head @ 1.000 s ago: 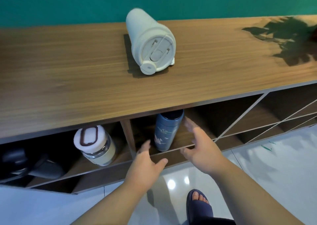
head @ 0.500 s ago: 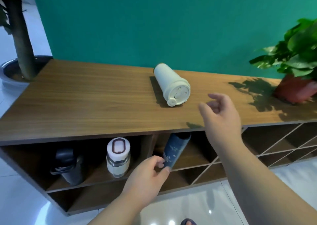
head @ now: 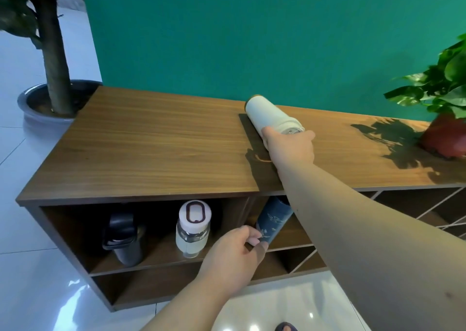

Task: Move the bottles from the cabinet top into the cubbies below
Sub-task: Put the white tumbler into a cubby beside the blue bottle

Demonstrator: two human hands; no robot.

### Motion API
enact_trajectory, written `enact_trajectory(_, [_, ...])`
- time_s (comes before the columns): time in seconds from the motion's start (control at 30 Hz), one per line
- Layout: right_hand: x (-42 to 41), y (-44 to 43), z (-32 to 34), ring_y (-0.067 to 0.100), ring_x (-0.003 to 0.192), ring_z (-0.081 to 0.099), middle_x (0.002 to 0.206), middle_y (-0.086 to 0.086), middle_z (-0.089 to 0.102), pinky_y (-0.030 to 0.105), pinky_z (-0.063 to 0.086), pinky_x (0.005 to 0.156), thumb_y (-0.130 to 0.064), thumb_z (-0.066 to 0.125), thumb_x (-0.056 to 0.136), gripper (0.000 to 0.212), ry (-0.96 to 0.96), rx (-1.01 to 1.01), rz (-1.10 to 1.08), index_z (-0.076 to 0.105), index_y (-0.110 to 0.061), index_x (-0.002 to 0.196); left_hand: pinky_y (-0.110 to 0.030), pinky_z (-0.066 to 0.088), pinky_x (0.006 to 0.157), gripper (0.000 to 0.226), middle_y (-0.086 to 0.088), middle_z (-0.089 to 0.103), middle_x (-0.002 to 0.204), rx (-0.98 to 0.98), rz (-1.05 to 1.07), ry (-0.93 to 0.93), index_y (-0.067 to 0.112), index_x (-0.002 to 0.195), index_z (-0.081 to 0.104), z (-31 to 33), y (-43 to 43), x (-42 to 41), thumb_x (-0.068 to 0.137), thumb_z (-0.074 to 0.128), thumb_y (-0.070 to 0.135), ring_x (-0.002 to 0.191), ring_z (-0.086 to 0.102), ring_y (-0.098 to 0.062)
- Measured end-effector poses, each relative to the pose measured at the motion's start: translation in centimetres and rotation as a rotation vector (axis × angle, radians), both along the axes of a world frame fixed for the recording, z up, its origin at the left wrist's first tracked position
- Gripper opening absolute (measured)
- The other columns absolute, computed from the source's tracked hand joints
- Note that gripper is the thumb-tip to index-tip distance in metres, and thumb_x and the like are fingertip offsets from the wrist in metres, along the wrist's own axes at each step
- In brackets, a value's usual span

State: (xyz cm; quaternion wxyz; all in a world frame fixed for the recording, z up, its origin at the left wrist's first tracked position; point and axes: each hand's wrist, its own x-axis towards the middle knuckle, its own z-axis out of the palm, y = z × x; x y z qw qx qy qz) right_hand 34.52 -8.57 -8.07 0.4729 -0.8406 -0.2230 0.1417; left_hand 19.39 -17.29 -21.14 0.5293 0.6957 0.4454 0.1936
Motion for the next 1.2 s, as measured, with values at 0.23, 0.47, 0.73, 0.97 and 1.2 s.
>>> enact_trajectory(0.23, [2.8,-6.4,1.8,0.000,0.086,0.056,0.105,-0.016,0.060,0.021,0.038,0.063,-0.044,0.073,0.081,0.065,-0.038,0.350,0.097,0.046,-0.029,0.139,-0.028,0.057,0.090,0.020,0.021,0.069,0.104,0.036,-0.007,-0.052,0.040,0.120,0.064,0.4,-0.2,0.2,0.100,0.061,0.038,0.091,0.067,-0.003])
enact_trajectory(0.47, [5.6,-16.7,3.1,0.006,0.107,0.069,0.126,-0.010,0.062,0.026,0.056,0.085,-0.056,0.078,0.061,0.084,-0.124,0.581,0.192,0.046,-0.046,0.138,-0.032,0.058,0.089,0.040,0.014,0.071,0.119,-0.009,0.103,-0.415,0.042,0.121,0.060,0.5,-1.8,2.7,0.088,0.074,0.024,0.090,0.067,-0.015])
enact_trajectory(0.73, [9.3,-24.3,-3.4,-0.020,0.103,0.059,0.109,-0.045,0.059,0.002,0.044,0.079,-0.031,0.089,0.048,0.081,-0.146,0.411,0.360,0.052,-0.042,0.119,-0.026,0.055,0.097,0.113,0.025,0.056,0.136,-0.094,-0.158,-0.160,0.048,0.144,0.038,-1.4,-5.8,8.5,0.050,0.098,0.032,0.114,0.064,0.003])
enact_trajectory(0.97, [12.9,-22.5,-9.8,-0.011,0.125,0.050,0.126,-0.035,0.051,0.018,0.047,0.099,-0.048,0.092,0.049,0.093,-0.103,0.241,0.424,0.042,-0.056,0.127,-0.019,0.055,0.093,0.074,0.030,0.070,0.117,0.007,-0.055,-0.079,0.051,0.120,0.059,-6.7,-6.7,16.6,0.062,0.096,0.025,0.110,0.065,0.010])
enact_trajectory(1.2, [17.6,-18.3,-14.5,-0.003,0.144,0.038,0.157,-0.024,0.042,0.030,0.037,0.116,-0.042,0.089,0.061,0.125,0.070,0.107,0.601,0.012,-0.047,0.160,-0.036,0.065,0.077,0.038,-0.003,0.074,0.124,-0.179,0.011,-0.122,0.028,0.134,0.063,-10.3,-1.9,20.1,0.101,0.062,0.008,0.108,0.075,-0.022])
